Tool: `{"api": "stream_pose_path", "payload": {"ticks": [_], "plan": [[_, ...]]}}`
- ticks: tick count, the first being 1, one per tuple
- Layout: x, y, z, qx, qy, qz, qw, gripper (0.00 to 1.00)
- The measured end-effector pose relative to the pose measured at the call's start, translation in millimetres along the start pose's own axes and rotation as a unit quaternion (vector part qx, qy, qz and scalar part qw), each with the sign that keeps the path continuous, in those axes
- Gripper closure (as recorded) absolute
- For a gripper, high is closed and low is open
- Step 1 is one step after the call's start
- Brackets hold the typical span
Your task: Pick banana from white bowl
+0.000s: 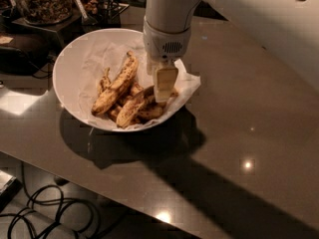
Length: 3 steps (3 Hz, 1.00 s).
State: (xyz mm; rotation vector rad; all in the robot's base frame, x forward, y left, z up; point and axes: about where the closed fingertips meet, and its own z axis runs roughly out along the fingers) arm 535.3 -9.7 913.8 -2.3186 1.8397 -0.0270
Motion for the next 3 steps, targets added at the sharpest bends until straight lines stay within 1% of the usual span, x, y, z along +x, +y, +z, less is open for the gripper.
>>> {"api": "stream_pose_path", "payload": {"ticks": [1,2,3], "plan": [[-2.0,-0.3,6.1,-0.008,-0.003,-0.002,1.0,0.49],[-4.7,2.6,15.9,-0.023,-0.011,0.0,0.9997,0.52],[-5.9,5.0,23.6,-0.032,-0.015,0.002,0.9994,0.48]]}}
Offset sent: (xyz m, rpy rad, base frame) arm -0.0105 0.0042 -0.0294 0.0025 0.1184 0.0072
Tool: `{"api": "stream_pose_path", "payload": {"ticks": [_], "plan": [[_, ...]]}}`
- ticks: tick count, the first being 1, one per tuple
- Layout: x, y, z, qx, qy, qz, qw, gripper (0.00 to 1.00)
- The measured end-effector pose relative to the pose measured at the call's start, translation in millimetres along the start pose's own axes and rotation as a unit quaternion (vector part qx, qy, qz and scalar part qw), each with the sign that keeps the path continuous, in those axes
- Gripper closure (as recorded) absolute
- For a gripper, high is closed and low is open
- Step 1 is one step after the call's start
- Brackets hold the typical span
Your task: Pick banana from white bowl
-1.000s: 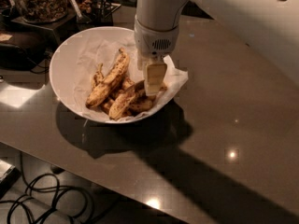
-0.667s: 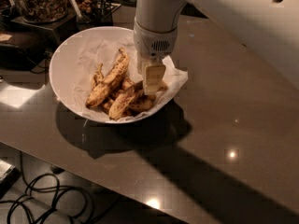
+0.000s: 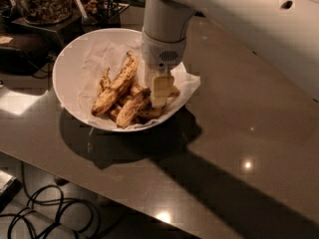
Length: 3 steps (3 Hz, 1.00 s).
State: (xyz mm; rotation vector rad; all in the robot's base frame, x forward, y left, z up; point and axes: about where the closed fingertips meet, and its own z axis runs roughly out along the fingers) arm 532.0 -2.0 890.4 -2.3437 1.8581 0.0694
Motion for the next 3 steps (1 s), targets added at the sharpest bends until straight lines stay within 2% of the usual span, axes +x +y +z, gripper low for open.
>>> {"api": "stream_pose_path", "payload": {"ticks": [2,3], "plan": [[3.4,2.5,2.5,-0.004,0.009,0.01,0.9999,0.91],[3.4,2.4,2.4,-0.004,0.008,0.01,0.9999,1.0]]}}
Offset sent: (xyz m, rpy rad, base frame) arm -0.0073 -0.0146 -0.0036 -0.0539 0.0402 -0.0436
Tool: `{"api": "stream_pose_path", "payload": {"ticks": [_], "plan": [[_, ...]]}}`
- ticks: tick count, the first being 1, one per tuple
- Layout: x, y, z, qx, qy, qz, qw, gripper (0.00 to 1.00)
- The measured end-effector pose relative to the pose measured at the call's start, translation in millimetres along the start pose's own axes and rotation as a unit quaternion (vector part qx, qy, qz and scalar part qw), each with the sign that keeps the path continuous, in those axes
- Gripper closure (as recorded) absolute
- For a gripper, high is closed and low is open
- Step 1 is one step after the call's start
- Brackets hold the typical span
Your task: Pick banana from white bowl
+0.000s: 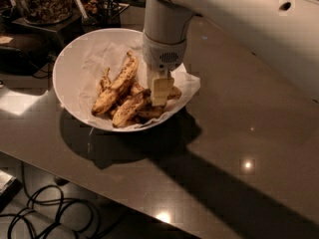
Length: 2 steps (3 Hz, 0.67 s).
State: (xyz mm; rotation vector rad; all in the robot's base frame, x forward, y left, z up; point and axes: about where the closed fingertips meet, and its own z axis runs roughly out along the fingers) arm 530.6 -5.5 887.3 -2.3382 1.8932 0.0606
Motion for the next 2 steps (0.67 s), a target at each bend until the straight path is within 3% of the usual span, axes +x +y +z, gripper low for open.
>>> {"api": "stream_pose_path", "payload": {"ticks": [2], "plan": [[2.5,11.4,-25.3,0.033,-0.044,0.03,0.9981,1.0]]}}
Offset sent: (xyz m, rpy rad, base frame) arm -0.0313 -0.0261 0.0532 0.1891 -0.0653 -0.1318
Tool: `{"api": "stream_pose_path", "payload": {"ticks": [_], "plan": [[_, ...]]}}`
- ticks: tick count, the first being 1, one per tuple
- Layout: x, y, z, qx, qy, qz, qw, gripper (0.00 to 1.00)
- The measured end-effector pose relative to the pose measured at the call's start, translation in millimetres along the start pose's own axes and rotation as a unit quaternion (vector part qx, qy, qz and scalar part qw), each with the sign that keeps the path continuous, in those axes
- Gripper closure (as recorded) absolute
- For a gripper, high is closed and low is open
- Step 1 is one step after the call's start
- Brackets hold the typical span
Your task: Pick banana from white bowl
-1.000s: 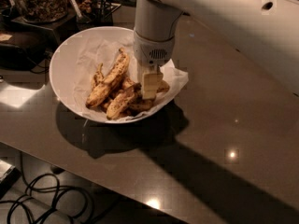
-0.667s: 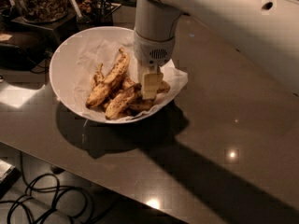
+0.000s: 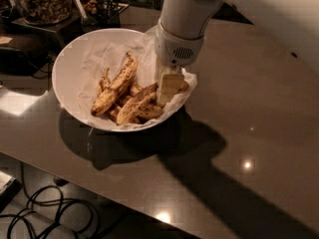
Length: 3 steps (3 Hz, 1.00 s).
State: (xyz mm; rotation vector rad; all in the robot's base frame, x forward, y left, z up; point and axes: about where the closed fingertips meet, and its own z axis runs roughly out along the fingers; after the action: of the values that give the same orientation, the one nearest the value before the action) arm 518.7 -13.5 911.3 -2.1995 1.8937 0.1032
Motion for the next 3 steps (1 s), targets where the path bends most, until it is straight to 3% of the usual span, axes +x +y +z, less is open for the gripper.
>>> {"api": "stream_pose_path", "payload": {"ticks": [2,3], "plan": [[0.2,26.0,-50.8,0.052,-0.065,0.01,0.9965,1.0],[-1.5,25.7,-52.1,0.049,-0.064,0.009,0.9967,1.0]]}}
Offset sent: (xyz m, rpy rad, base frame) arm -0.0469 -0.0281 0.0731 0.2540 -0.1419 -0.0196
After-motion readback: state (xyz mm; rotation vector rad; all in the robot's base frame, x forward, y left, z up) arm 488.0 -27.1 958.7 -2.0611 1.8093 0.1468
